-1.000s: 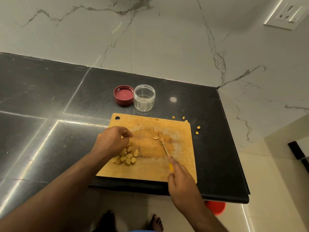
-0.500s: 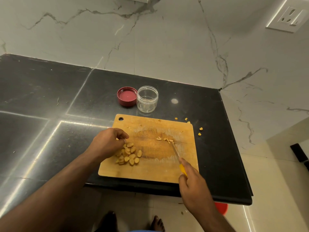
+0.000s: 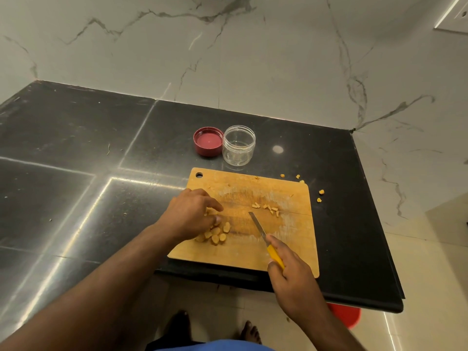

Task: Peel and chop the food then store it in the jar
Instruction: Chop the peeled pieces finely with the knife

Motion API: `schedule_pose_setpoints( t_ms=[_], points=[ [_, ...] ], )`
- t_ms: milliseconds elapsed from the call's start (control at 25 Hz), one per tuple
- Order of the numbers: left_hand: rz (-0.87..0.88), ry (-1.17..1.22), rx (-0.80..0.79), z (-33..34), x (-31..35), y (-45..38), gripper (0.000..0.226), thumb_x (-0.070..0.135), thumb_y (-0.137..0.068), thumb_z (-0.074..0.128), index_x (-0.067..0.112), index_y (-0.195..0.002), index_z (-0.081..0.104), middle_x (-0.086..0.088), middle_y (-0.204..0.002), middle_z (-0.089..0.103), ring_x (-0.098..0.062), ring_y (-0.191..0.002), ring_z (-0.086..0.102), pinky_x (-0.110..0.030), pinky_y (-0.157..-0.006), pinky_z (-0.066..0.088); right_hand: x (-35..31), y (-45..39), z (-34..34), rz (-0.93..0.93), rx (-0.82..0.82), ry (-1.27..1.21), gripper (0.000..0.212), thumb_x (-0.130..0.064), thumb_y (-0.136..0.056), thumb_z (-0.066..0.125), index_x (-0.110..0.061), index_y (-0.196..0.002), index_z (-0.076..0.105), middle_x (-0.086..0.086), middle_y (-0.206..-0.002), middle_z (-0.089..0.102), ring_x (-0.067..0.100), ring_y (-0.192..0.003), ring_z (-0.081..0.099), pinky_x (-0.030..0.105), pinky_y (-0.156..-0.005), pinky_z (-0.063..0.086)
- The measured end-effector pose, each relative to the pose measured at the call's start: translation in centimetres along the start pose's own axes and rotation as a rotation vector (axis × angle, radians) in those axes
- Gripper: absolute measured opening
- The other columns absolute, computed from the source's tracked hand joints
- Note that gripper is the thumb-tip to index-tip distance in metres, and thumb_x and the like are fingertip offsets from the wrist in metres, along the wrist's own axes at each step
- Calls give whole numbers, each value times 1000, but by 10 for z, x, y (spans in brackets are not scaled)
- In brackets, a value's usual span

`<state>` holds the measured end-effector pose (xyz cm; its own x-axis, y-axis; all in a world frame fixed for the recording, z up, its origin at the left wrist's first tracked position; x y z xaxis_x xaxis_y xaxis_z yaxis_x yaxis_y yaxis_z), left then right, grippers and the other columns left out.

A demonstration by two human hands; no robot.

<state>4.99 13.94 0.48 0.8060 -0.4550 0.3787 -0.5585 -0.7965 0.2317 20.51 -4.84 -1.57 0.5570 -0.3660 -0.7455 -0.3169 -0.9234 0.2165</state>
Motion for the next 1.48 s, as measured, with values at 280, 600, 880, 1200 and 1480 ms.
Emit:
schedule_pose_setpoints(
  t_ms=[280, 600, 880, 1200, 1480],
  points=[
    [126, -180, -84, 19, 32, 1, 24, 47, -92, 62, 43, -116, 65, 17, -135, 50, -17, -127, 35, -42, -101, 33, -1, 3, -1, 15, 10, -26, 50, -24, -101, 47, -37, -148, 37, -18, -143, 46, 3, -112, 51, 24, -94, 47],
    [30, 294, -5, 14, 47, -15, 21, 25, -98, 61, 30, -117, 68, 12, -113, 67, -9, -99, 60, -24, -80, 53, 7, 6, -14, 73, 40, -123, 48, -19, -101, 47, -37, -145, 41, -10, -126, 59, 0, -72, 59, 16, -56, 42],
    [-3, -8, 8, 24, 42, -23, 27, 39, -90, 70, 26, -113, 71, 6, -108, 69, -13, -94, 61, -34, -84, 57, 12, 6, -18, 82, 51, -132, 48, -22, -101, 48, -38, -145, 41, -9, -130, 58, -1, -79, 56, 15, -64, 43],
    [-19, 106, 18, 28, 37, -25, 25, 29, -92, 67, 24, -116, 72, 5, -110, 71, -12, -95, 63, -30, -82, 58, -9, 1, -8, -4, 8, 26, 50, -22, -103, 41, -34, -151, 33, -22, -140, 42, -8, -112, 39, 3, -90, 30],
    [0, 76, 81, 28, 41, -25, 23, 34, -92, 66, 24, -112, 73, 6, -103, 71, -11, -90, 62, -33, -78, 59, -30, -9, 8, -92, -52, 140, 51, -20, -104, 36, -28, -153, 28, -11, -142, 44, -9, -115, 36, -3, -92, 26]
  ],
)
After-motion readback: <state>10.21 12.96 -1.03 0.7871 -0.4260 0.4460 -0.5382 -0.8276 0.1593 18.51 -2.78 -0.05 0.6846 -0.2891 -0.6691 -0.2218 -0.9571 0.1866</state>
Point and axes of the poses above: each hand's wrist, its own y-axis away from the middle knuckle, its own z-axis out of the palm, x = y × z, the point moved 10 cm from there along -y, towards the middle knuckle
